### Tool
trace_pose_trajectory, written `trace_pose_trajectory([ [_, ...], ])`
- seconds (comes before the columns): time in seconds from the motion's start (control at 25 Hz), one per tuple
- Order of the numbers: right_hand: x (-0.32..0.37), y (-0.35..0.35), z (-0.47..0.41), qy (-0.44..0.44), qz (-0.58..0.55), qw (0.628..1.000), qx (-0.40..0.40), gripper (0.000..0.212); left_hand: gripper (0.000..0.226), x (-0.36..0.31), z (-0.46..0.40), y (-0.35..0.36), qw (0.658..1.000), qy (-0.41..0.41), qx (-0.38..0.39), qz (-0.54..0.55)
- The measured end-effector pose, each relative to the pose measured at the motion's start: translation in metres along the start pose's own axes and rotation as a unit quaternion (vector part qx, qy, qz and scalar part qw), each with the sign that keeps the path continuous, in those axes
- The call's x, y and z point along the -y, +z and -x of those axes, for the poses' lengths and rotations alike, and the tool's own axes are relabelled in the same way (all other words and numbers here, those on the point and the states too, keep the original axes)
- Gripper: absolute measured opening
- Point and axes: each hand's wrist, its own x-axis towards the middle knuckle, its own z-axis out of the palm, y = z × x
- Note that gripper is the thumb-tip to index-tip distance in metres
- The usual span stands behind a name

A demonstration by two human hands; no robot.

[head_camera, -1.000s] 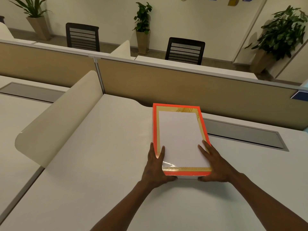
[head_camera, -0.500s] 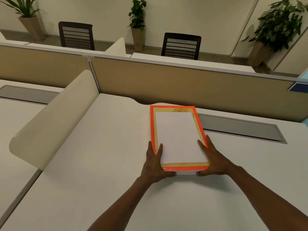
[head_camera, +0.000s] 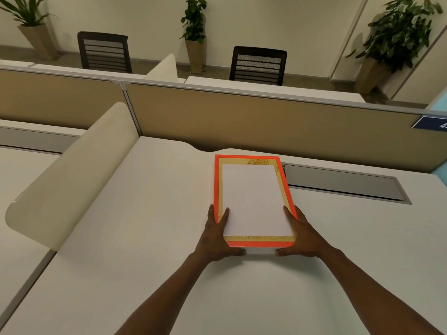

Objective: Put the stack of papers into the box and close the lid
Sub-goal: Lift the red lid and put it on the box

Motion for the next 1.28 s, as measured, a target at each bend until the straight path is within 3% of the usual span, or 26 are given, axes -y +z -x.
trace_pose_trajectory([
  [0.44, 0.026, 0.037, 0.005, 0.027, -0.027, 0.998, -0.047, 0.150, 0.147, 0.026, -0.012, -0.028, 0.998, 0.016, 0.048, -0.030],
  [1.0, 0.023, 0.049, 0.010, 0.019, -0.024, 0.995, -0.092, 0.145, 0.133, 0.028, 0.001, -0.017, 0.999, 0.050, -0.006, -0.014],
  [1.12, 0.022, 0.062, 0.017, -0.001, -0.002, 0.993, -0.119, 0.137, 0.127, 0.029, 0.011, -0.010, 0.995, 0.062, -0.033, -0.069],
  [1.28, 0.020, 0.073, 0.019, -0.005, 0.025, 0.992, -0.122, 0.125, 0.125, 0.027, 0.014, -0.008, 0.983, 0.046, -0.009, -0.180],
])
